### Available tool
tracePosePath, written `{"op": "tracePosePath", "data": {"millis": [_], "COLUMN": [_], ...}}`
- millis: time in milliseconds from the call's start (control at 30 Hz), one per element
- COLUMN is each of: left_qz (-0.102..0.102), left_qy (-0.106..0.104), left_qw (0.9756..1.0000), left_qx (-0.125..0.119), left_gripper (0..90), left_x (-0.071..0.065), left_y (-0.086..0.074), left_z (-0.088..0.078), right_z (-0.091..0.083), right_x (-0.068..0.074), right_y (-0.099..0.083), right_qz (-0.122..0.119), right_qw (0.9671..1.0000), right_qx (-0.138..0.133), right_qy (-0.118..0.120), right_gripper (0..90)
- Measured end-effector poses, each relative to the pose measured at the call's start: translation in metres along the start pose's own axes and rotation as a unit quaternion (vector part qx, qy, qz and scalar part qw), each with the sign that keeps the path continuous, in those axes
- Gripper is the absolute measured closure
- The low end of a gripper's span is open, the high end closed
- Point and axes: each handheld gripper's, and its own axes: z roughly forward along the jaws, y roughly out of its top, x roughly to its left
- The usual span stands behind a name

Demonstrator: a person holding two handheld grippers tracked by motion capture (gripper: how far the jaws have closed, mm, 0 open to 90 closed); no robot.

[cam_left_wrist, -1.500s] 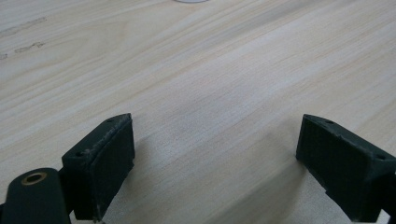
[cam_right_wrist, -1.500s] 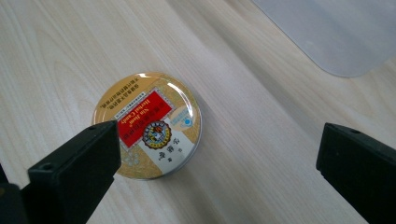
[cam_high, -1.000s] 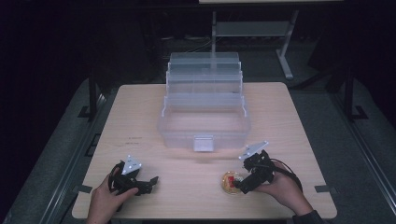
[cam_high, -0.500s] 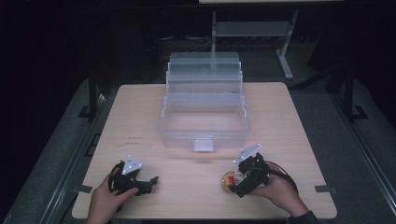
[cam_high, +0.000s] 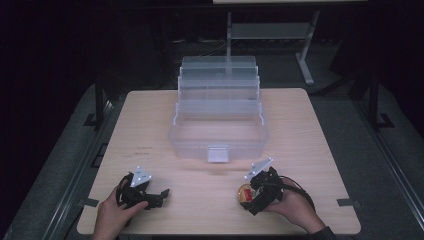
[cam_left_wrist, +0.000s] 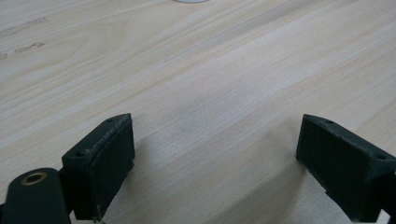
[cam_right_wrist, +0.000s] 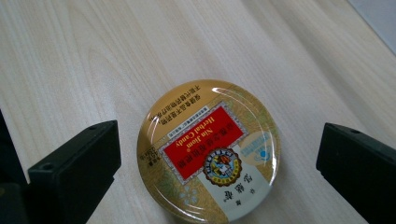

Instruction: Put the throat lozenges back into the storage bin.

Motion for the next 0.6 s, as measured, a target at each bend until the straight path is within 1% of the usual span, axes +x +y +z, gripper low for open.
{"op": "tracePosePath", "data": {"millis": [133,233,300,367,600], "left_qz": [0.000,0.000,0.000,0.000,0.000], "left_qy": [0.000,0.000,0.000,0.000,0.000], "left_qw": [1.0000,1.0000,1.0000,1.0000,1.0000], "left_qx": [0.000,0.000,0.000,0.000,0.000], "left_gripper": [10.6,10.6,10.6,10.6,10.6], "left_x": [0.0000,0.0000,0.0000,0.0000,0.0000], "left_y": [0.0000,0.0000,0.0000,0.0000,0.0000], "left_z": [0.0000,0.0000,0.0000,0.0000,0.0000], "right_z": [0.0045,0.0072,0.0091,0.0097,0.0109], "right_x": [0.0018,0.0025,0.0027,0.0032,0.0033], "right_y": [0.0007,0.0012,0.0015,0.0017,0.0019], "right_qz": [-0.008,-0.009,-0.010,-0.009,-0.010], "right_qw": [0.9999,0.9999,0.9997,0.9997,0.9995], "right_qx": [0.009,0.014,0.019,0.021,0.024], "right_qy": [-0.006,-0.005,-0.010,-0.009,-0.014], "right_gripper": [0.0,0.0,0.0,3.2,5.3]}}
